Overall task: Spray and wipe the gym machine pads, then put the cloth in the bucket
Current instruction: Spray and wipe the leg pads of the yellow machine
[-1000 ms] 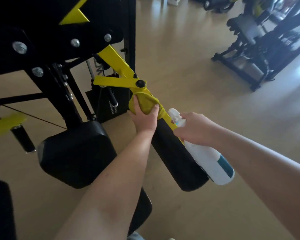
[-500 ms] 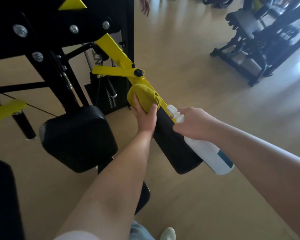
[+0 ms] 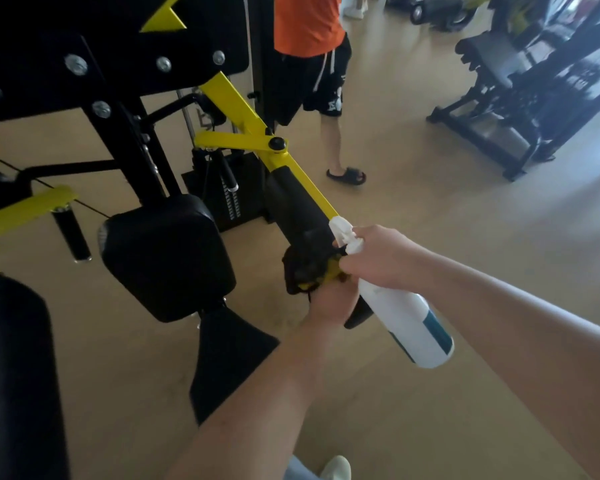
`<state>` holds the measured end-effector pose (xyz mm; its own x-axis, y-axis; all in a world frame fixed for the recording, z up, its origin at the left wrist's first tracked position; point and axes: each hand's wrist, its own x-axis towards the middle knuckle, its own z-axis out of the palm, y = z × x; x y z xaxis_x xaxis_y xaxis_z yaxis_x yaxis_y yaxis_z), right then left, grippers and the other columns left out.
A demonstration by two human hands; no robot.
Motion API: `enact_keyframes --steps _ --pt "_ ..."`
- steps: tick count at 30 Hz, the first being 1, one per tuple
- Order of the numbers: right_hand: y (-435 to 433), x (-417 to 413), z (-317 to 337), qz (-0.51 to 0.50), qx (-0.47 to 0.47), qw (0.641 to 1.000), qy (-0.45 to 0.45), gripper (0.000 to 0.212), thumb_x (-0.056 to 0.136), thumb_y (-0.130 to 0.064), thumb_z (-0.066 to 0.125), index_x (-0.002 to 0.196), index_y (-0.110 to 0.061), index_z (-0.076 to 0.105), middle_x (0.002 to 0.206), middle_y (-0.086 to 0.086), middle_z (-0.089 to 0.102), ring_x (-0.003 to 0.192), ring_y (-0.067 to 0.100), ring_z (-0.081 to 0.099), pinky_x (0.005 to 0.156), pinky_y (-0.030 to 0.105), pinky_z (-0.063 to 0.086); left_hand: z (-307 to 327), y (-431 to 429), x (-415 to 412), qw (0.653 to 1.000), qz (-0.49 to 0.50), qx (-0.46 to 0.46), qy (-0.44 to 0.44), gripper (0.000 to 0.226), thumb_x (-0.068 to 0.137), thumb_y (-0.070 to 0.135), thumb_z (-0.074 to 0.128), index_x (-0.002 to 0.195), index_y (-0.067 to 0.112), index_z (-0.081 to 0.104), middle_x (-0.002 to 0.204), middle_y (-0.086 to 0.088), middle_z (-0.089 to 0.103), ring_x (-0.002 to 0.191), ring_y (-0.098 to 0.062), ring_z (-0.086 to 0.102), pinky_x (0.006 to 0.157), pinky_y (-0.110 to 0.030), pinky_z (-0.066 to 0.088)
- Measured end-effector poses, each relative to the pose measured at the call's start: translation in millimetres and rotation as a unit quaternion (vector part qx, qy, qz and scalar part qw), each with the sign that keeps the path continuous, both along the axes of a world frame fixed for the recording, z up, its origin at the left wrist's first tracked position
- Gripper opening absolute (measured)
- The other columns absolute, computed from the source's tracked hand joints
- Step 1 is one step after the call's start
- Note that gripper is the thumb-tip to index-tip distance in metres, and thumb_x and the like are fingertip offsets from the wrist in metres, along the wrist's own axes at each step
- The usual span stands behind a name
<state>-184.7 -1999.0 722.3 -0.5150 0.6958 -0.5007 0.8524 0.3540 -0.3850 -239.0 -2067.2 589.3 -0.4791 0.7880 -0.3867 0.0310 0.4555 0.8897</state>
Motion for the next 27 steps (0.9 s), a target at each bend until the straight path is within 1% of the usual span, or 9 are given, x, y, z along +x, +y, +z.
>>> enact_keyframes --steps 2,4,8,11,14,16,20,24,27 --pt "3 2 3 -0.014 -0.012 1.000 0.012 0.038 0.090 -0.028 0.062 0.127 -0.032 0.059 0.092 -0.001 0.066 0.078 0.015 0.064 0.060 0.028 0.053 10 19 -25 0.997 -0.013 -0.068 0.018 0.039 0.106 0.032 0.047 0.141 0.015 0.056 0.139 0.003 0.055 0.131 -0.019 0.050 0.107 -0.030 0.037" --pt "7 3 6 -0.024 -0.009 0.999 0.019 0.035 0.090 -0.027 0.063 0.125 -0.030 0.059 0.087 -0.001 0.067 0.073 0.015 0.063 0.057 0.026 0.050 19 38 -54 0.989 -0.025 -0.073 0.123 0.041 0.109 0.036 0.039 0.141 0.018 0.057 0.147 -0.004 0.055 0.140 -0.025 0.045 0.112 -0.032 0.032" --pt "16 4 8 -0.033 0.002 0.999 0.017 0.054 0.089 -0.030 0.067 0.142 -0.030 0.054 0.091 0.000 0.066 0.078 0.017 0.065 0.066 0.031 0.056 32 33 -90 0.954 -0.041 -0.118 0.274 0.040 0.111 0.030 0.035 0.130 0.007 0.061 0.131 -0.021 0.065 0.120 -0.039 0.059 0.095 -0.041 0.045" --pt "19 6 7 -0.031 -0.003 0.999 0.020 0.045 0.090 -0.032 0.067 0.133 -0.029 0.057 0.090 0.000 0.067 0.081 0.018 0.066 0.074 0.035 0.060 37 5 -107 0.946 -0.048 -0.215 0.237 0.046 0.108 0.042 0.044 0.139 0.010 0.055 0.123 -0.018 0.062 0.109 -0.036 0.060 0.085 -0.036 0.043" --pt "20 4 3 -0.019 -0.012 0.999 0.025 0.034 0.090 -0.032 0.067 0.124 -0.030 0.060 0.088 0.001 0.069 0.082 0.018 0.068 0.078 0.038 0.061 33 -21 -114 0.877 -0.142 -0.337 0.312 0.038 0.101 0.033 0.057 0.129 0.008 0.063 0.098 -0.009 0.061 0.085 -0.026 0.061 0.081 -0.034 0.048" --pt "19 0 1 -0.015 -0.023 0.999 0.024 0.040 0.089 -0.032 0.066 0.128 -0.033 0.060 0.094 0.002 0.071 0.086 0.020 0.070 0.082 0.041 0.062 29 -32 -113 0.864 -0.119 -0.302 0.386 0.022 0.097 0.017 0.061 0.117 0.010 0.067 0.086 -0.003 0.054 0.072 -0.016 0.051 0.073 -0.030 0.045" --pt "16 -4 -1 -0.010 -0.024 0.999 0.022 0.050 0.088 -0.034 0.064 0.137 -0.036 0.055 0.098 0.001 0.070 0.089 0.020 0.069 0.085 0.043 0.062 16 -32 -113 0.880 -0.045 -0.079 0.465 0.036 0.094 0.007 0.062 0.128 0.016 0.060 0.121 -0.007 0.054 0.108 -0.023 0.055 0.086 -0.029 0.047" --pt "17 -6 -3 -0.012 -0.026 0.999 0.029 0.052 0.090 -0.033 0.064 0.140 -0.036 0.053 0.095 -0.001 0.069 0.086 0.017 0.067 0.082 0.039 0.062 7 -17 -110 0.939 0.091 0.164 0.288 0.046 0.092 0.011 0.071 0.134 0.022 0.056 0.127 0.009 0.056 0.120 -0.012 0.056 0.100 -0.027 0.052" --pt "21 -7 -4 -0.017 -0.028 0.999 0.033 0.056 0.089 -0.032 0.063 0.144 -0.037 0.051 0.090 -0.003 0.072 0.083 0.014 0.067 0.075 0.034 0.061 -1 -7 -101 0.959 0.191 0.179 0.108 0.070 0.088 0.025 0.080 0.147 0.029 0.042 0.142 0.006 0.051 0.127 -0.008 0.052 0.105 -0.025 0.048"
